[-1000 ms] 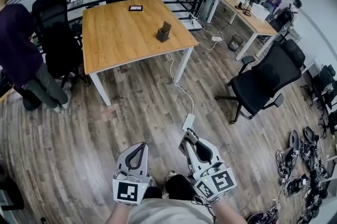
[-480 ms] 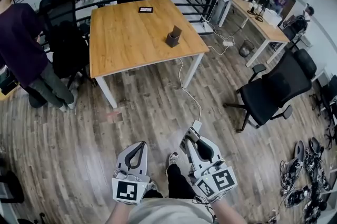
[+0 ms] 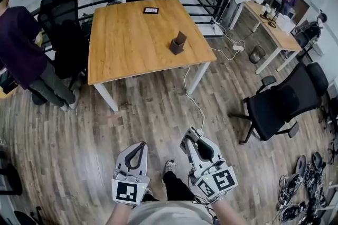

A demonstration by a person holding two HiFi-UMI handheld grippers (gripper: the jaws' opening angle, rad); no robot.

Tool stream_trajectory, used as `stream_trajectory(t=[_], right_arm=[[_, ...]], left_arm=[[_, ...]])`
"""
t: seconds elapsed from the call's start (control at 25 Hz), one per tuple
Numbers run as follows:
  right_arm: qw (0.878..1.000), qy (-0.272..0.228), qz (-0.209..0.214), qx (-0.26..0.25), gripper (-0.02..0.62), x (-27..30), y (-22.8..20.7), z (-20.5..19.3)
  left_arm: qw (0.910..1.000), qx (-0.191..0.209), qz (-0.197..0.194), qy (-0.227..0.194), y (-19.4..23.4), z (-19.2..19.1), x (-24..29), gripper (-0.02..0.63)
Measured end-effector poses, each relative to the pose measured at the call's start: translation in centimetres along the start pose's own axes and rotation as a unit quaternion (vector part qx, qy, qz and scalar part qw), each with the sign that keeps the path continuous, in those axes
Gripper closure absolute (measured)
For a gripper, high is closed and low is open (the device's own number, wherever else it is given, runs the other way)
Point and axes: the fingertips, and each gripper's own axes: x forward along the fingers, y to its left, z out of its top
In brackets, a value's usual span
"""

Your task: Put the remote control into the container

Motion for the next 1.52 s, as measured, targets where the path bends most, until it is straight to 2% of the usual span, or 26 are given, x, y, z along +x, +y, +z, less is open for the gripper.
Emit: stream_trajectory(t=[0.24,0.44,0.72,1.04,1.28,1.52], right_arm=[[0.999,0.0,0.034,0.001,0.512,3.0,-5.4,1.4],[0.999,-0.01,0.05,0.001,0.512,4.8,-9.1,2.7],[0.999,-0.007,0.05,0.01,0.512,6.6,-12.9,3.2],[0.999,0.008,0.039,0.012,0.512,9.2,-15.4,2.3],[1.0,0.007,0.026,0.012,0.512,10.9,-17.2,2.6],[1.0,0.018,0.024,0.011,0.512,14.5,-18.8,2.2]], left_arm=[[0.9995,0.006,0.031,-0.004,-0.9,1.1,5.7,0.594],[0.999,0.012,0.041,-0.01,-1.9,1.9,9.6,0.594],[0.9991,0.015,0.039,-0.001,-2.9,1.6,13.6,0.594],[0.9994,0.004,0.035,0.005,-1.5,0.7,17.3,0.594],[0.9997,0.005,0.023,-0.007,-0.8,1.1,20.4,0.594],[0.9997,-0.005,0.022,-0.002,1.3,0.3,23.6,0.594]])
